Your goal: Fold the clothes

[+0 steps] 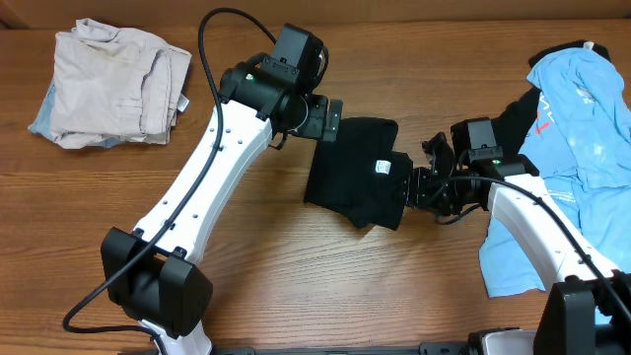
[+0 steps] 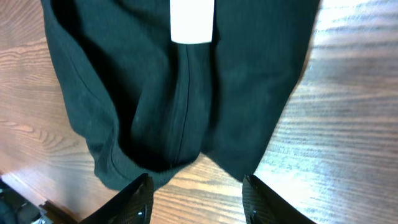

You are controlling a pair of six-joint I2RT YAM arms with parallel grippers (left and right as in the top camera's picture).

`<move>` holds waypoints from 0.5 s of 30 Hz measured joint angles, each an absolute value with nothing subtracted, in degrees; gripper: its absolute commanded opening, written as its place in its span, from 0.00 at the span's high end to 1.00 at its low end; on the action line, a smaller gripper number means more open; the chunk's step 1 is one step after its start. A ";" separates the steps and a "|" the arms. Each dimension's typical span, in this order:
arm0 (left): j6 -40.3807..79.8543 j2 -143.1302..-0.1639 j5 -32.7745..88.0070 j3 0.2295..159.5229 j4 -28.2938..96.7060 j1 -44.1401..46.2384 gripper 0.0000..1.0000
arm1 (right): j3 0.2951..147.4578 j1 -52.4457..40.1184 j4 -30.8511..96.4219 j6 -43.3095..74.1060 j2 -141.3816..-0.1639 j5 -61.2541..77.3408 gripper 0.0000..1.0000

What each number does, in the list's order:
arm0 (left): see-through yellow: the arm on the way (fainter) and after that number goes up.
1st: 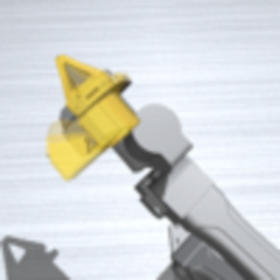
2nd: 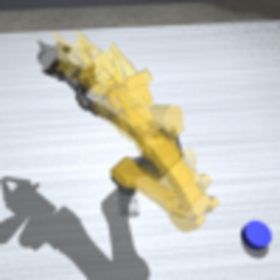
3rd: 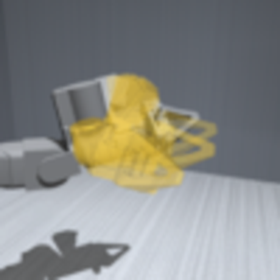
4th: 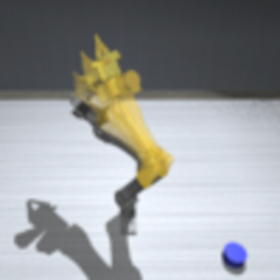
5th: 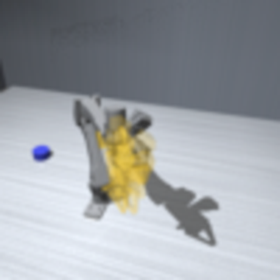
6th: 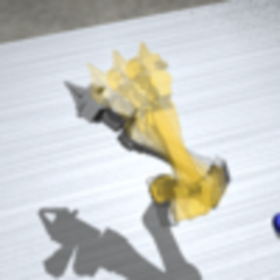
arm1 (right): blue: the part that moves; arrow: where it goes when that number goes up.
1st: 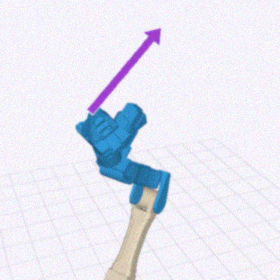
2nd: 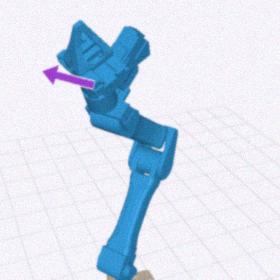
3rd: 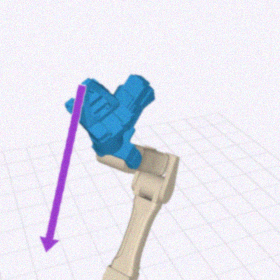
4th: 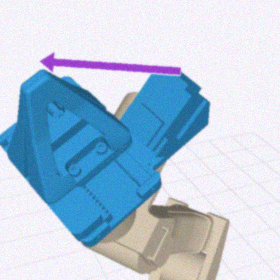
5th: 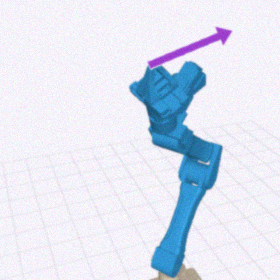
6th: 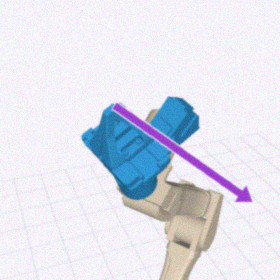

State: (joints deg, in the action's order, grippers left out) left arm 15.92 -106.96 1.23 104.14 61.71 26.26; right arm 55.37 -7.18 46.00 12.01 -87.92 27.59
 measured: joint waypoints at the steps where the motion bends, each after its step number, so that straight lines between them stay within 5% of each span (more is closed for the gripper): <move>1: 15.92 -106.98 0.89 104.14 61.71 26.26 0.00 | 55.37 -7.18 45.60 12.01 -87.92 27.49 0.49; 15: 15.92 -107.70 -2.46 104.14 61.45 26.26 0.00 | 55.37 -7.18 44.49 12.01 -87.92 26.76 0.46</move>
State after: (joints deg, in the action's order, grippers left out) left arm 15.92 -107.70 -2.46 104.14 61.45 26.26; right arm 55.37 -7.18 44.49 12.01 -87.92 26.76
